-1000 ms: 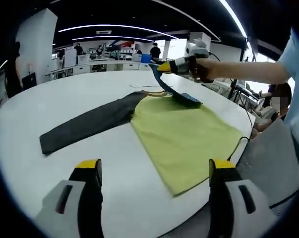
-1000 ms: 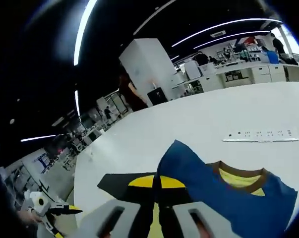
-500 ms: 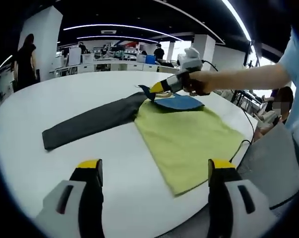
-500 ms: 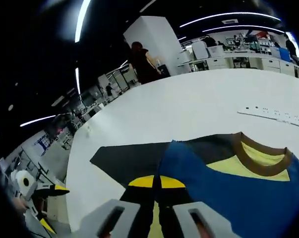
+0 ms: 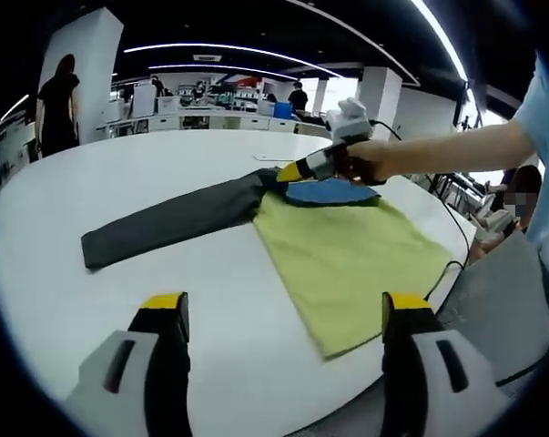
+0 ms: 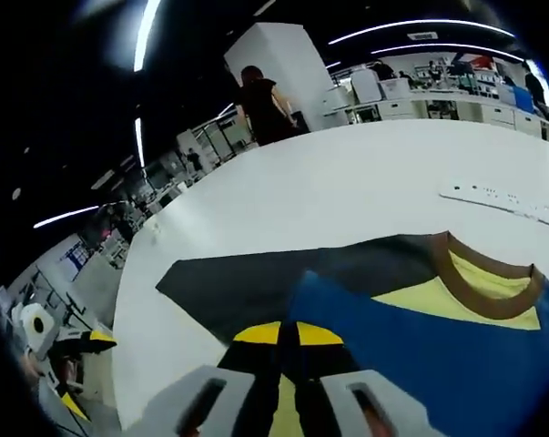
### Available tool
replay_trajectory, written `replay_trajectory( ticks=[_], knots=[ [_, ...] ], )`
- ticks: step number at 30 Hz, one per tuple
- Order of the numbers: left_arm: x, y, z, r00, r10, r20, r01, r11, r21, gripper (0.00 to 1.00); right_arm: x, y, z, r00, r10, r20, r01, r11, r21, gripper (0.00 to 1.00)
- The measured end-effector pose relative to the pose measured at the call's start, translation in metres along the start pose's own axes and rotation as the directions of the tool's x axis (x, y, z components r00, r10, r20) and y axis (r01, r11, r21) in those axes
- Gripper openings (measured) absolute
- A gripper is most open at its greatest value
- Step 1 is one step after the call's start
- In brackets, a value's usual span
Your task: Fold the garment on the visible template until the final outline fits inside the template.
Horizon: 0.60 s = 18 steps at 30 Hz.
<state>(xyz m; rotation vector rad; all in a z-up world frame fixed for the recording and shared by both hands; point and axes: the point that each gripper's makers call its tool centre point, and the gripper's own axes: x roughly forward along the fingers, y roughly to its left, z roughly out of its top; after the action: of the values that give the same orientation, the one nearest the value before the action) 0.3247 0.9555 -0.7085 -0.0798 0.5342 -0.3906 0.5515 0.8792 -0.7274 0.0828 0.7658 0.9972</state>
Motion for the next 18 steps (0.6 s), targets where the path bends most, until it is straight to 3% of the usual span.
replay_trajectory(
  ticks=[5, 10, 11, 13, 18],
  knots=[
    [0.0, -0.002, -0.002, 1.0, -0.009, -0.008, 0.009, 1.0, 0.006, 0.85, -0.007, -0.009, 0.002, 1.0, -0.025, 0.017, 0.026, 0.998, -0.062, 0.25],
    [0.0, -0.001, -0.001, 1.0, -0.009, -0.005, 0.009, 1.0, 0.003, 0.85, -0.013, -0.018, -0.002, 0.998, -0.062, 0.016, 0.064, 0.991, -0.119, 0.68],
    [0.001, -0.001, -0.001, 1.0, -0.009, -0.006, 0.009, 1.0, 0.003, 0.85, -0.014, -0.021, -0.005, 0.997, -0.081, -0.003, 0.079, 0.983, -0.168, 0.74],
    [0.001, -0.002, -0.001, 1.0, -0.011, -0.008, 0.011, 1.0, 0.005, 0.85, -0.017, -0.022, -0.008, 0.996, -0.09, -0.012, 0.086, 0.976, -0.198, 0.79],
    [0.002, -0.003, -0.002, 1.0, -0.02, -0.013, 0.02, 1.0, 0.011, 0.85, -0.023, -0.022, -0.01, 0.996, -0.084, -0.008, 0.081, 0.981, -0.179, 0.9]
  ],
)
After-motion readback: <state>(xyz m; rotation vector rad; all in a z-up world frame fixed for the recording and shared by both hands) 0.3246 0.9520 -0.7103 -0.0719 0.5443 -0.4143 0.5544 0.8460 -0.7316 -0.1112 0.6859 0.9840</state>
